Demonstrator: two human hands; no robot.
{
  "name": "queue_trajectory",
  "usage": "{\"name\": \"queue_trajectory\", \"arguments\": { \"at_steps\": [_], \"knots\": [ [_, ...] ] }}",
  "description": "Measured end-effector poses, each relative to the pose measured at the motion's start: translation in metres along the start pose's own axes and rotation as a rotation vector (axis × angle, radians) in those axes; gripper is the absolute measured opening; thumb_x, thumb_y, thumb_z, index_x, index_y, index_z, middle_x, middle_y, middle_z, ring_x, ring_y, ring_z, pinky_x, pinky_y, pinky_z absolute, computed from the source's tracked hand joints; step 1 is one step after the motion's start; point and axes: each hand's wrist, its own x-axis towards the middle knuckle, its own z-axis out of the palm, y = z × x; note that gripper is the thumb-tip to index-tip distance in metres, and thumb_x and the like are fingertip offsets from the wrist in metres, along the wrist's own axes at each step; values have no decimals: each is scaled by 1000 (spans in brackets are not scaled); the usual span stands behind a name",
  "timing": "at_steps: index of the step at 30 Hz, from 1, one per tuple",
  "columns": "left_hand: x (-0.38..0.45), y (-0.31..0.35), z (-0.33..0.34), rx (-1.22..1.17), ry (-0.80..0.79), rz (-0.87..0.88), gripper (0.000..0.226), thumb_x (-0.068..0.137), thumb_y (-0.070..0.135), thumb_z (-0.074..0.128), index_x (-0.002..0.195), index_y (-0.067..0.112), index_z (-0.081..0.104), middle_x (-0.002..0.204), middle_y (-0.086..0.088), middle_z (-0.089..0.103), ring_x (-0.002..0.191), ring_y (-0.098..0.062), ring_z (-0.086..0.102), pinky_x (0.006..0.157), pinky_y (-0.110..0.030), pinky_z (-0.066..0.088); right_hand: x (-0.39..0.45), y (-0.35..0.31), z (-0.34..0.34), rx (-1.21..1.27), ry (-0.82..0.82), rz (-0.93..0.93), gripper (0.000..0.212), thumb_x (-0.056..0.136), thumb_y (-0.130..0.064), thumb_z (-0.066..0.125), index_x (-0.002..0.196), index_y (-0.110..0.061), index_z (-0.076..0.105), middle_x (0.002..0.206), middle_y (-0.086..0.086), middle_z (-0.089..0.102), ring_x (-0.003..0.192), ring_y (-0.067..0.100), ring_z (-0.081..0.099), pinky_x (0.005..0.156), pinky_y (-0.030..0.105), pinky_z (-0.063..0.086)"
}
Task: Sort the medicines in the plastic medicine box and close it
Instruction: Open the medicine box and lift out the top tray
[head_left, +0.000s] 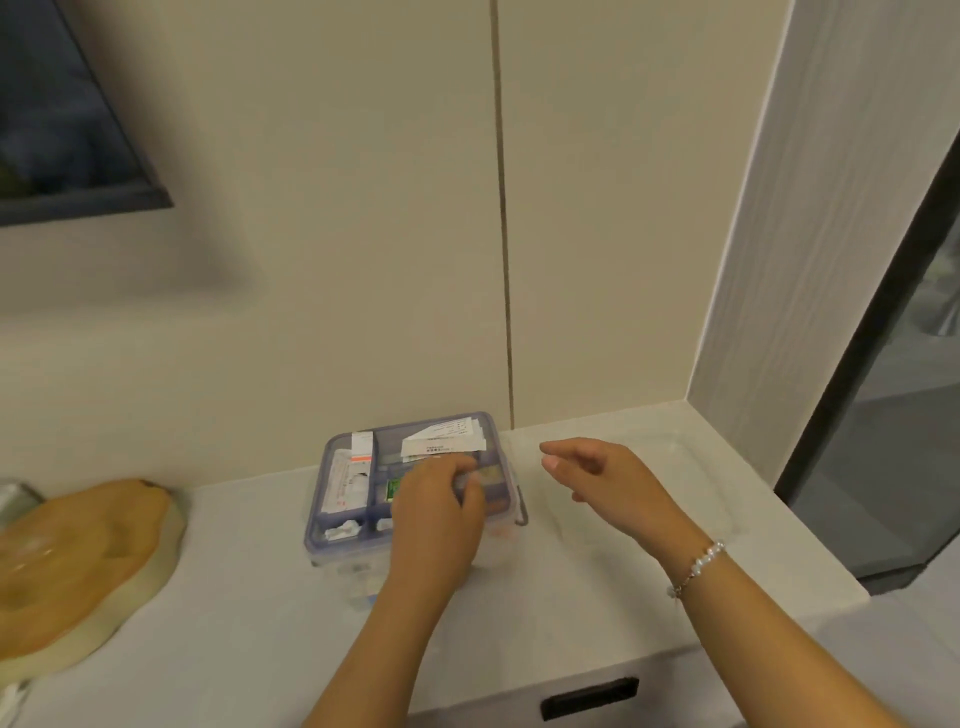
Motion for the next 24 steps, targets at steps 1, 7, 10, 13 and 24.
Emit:
{"name": "queue_trajectory", "arguments": {
  "at_steps": [1, 7, 10, 13, 24],
  "knots": [
    [3, -7, -4, 73, 7, -20, 19, 88, 17, 53, 102, 17, 66, 110, -4, 65, 102, -22, 55, 92, -38, 45, 1, -1, 8, -9, -22, -5, 29, 84, -35, 60, 112, -27, 64, 113, -8, 65, 94, 4, 59, 86, 24, 49],
    [15, -44, -23, 323, -21, -180, 34, 90, 35, 49, 121, 22, 56, 137, -6, 46, 127, -28, 37, 104, -45, 28, 9, -1, 45, -98, -26, -55, 34, 84, -32, 62, 117, -23, 62, 106, -9, 58, 74, -6, 54, 49, -2, 38],
    [19, -55, -33, 398, 9, -241, 41, 90, 40, 46, 126, 21, 50, 145, -11, 36, 132, -33, 30, 108, -46, 23, 14, 0, 55, -161, 80, -75, 39, 82, -24, 66, 119, -13, 61, 91, -5, 55, 64, -4, 51, 44, -4, 35],
    [24, -65, -44, 410, 24, -330, 46, 92, 42, 41, 132, 21, 44, 148, -15, 31, 134, -35, 27, 107, -45, 22, 18, 1, 59, -185, 155, -50, 36, 79, -21, 70, 112, -8, 65, 70, -12, 52, 60, -2, 48, 44, -5, 34],
    [30, -84, -63, -10, 124, -392, 37, 90, 22, 50, 126, 11, 55, 128, -10, 60, 116, -29, 54, 99, -44, 45, 21, 1, 71, -144, 246, 10, 18, 79, -23, 69, 89, -9, 73, 65, 2, 66, 55, 1, 50, 45, 7, 36]
  ]
}}
